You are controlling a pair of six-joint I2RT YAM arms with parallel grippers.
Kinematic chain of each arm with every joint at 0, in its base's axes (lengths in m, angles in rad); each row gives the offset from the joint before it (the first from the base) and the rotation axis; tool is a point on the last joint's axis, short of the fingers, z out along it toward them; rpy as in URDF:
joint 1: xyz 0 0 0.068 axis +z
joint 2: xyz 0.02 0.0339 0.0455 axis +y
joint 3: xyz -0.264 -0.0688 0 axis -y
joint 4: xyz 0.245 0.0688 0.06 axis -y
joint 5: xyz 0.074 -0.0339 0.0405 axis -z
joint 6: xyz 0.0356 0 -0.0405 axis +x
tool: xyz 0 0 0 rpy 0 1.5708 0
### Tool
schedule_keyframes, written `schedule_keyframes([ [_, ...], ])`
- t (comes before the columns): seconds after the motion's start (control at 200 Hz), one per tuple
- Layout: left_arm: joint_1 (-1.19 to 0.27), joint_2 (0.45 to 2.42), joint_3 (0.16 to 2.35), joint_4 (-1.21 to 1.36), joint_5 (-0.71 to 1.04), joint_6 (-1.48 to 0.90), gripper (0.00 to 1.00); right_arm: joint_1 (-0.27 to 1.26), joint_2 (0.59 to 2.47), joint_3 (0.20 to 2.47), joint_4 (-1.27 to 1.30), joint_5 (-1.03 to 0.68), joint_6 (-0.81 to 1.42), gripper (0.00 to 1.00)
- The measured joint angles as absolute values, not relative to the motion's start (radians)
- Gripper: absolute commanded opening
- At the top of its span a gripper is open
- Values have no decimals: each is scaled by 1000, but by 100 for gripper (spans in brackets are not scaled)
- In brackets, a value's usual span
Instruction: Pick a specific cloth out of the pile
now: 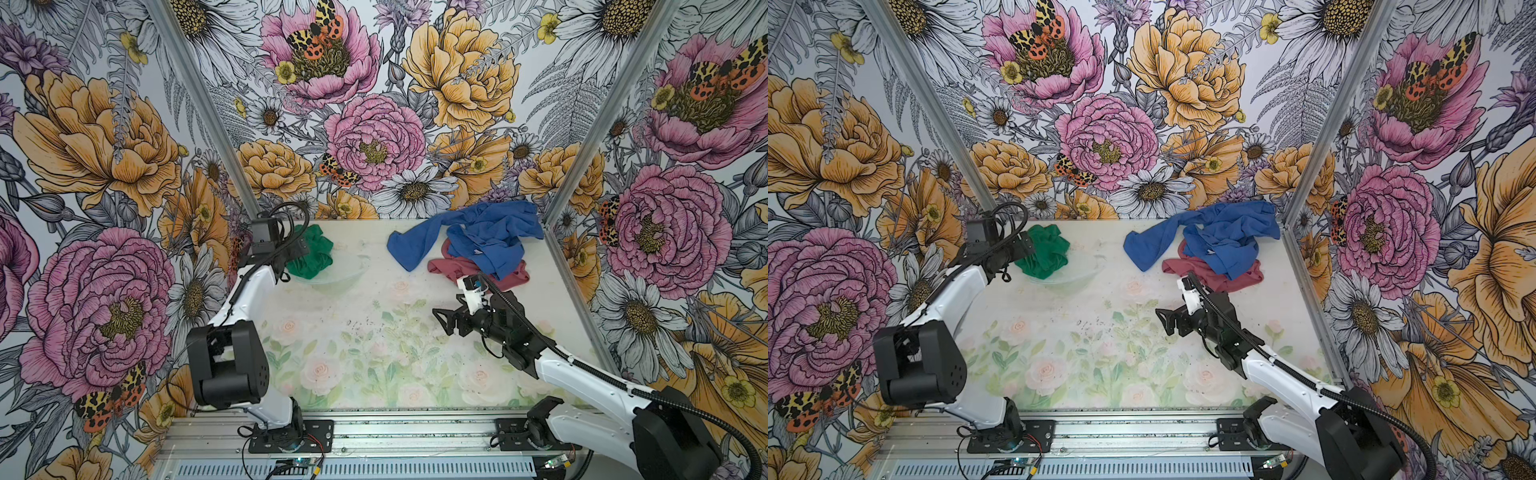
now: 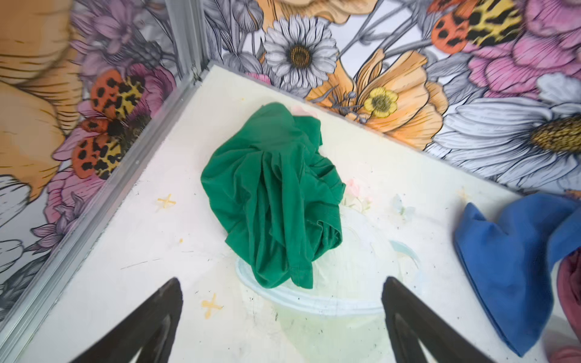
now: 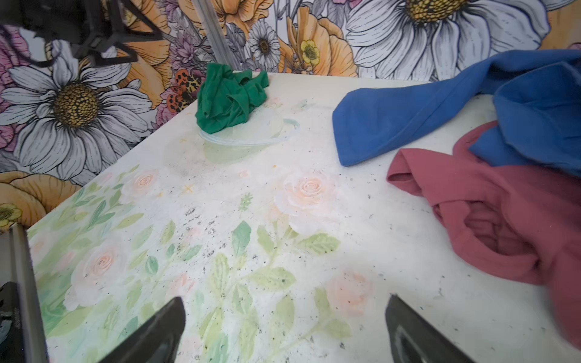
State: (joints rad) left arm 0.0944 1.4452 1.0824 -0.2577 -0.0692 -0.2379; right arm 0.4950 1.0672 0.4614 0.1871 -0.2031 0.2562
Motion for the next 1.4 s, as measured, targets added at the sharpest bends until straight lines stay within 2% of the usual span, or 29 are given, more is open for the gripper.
schedule_keyframes([
  [0.125, -76, 1206, 786, -43, -279, -181, 99, 433, 1026, 461, 135, -54, 273, 99],
  [0.245, -226, 1082, 529, 163, -418, -88, 99, 354, 931, 436, 94, 132, 295, 99],
  [0.34, -202, 1076, 383, 286, -459, -57, 99, 303, 781, 365, 94, 264, 289, 100],
  [0.445, -122, 1145, 290, 430, -428, -49, 99, 292, 613, 274, 129, 396, 244, 100],
  [0.576, -64, 1274, 283, 604, -364, -42, 99, 247, 575, 197, 208, 482, 177, 99],
  [0.711, -65, 1411, 303, 797, -316, 4, 99, 183, 699, 182, 280, 504, 132, 100],
  [0.811, -65, 1555, 295, 963, -318, 11, 99, 117, 835, 179, 374, 460, 131, 99],
  [0.971, -56, 1557, 308, 979, -317, 8, 99, 1, 1093, 186, 560, 310, 136, 99],
  [1.261, -55, 1558, 329, 1013, -317, 8, 99, -56, 1526, 207, 1034, 80, 113, 100],
  [1.396, -54, 1558, 340, 992, -316, 7, 99, -59, 1549, 227, 1045, 62, 113, 99],
])
